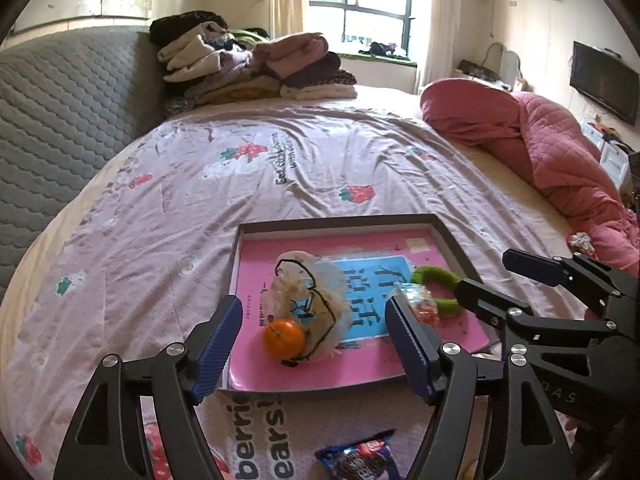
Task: Organize objects
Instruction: 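Withdraw both grippers from the tray toward the cookie packet and walnut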
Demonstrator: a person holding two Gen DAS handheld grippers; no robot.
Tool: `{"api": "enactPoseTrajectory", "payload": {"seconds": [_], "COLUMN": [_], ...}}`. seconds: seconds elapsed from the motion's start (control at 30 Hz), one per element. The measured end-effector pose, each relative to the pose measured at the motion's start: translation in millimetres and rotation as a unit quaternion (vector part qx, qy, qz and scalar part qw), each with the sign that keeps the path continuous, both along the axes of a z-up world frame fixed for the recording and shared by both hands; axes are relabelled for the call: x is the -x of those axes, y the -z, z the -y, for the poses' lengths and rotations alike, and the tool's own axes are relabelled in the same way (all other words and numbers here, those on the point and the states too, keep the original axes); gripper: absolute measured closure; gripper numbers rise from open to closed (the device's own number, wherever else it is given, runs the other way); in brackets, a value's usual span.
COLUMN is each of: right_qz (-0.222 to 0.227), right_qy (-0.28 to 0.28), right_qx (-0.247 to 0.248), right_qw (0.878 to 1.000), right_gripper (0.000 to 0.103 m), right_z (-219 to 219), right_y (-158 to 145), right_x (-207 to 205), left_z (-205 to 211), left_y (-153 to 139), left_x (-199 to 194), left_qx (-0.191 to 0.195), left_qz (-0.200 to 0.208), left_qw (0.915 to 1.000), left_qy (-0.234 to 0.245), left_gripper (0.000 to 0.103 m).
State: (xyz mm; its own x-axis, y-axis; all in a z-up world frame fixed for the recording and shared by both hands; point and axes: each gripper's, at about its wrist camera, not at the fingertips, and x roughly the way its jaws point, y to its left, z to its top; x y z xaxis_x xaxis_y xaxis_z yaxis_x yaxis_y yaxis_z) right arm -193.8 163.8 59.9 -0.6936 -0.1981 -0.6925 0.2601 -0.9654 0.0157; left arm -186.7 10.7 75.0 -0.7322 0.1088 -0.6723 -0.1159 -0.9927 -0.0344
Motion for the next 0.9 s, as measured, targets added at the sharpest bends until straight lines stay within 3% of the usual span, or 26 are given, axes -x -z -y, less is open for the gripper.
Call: {"api": "enactPoseTrajectory", "payload": {"seconds": [0.37,0.9], "right_qz": [-0.018,-0.046], "right_qy": [0.001,-0.012], "right_qx": [0.003,0.015], "right_qw": [1.000,0.999], "right_gripper": [0.041,0.041], "right_z": [-12,-19], "right_y": [-5,-6], "right_x": [-33,-86], "left_z": [-8,2], "left_y": [-10,32], "left_x": [-36,-75], "left_qx": [-0.001,-0.012], "left_qz": [-0.022,0.000], "left_qw": [0.9997,0.9998], "left_qy": [0.011,0.016], "left_gripper": [0.027,0.027]}}
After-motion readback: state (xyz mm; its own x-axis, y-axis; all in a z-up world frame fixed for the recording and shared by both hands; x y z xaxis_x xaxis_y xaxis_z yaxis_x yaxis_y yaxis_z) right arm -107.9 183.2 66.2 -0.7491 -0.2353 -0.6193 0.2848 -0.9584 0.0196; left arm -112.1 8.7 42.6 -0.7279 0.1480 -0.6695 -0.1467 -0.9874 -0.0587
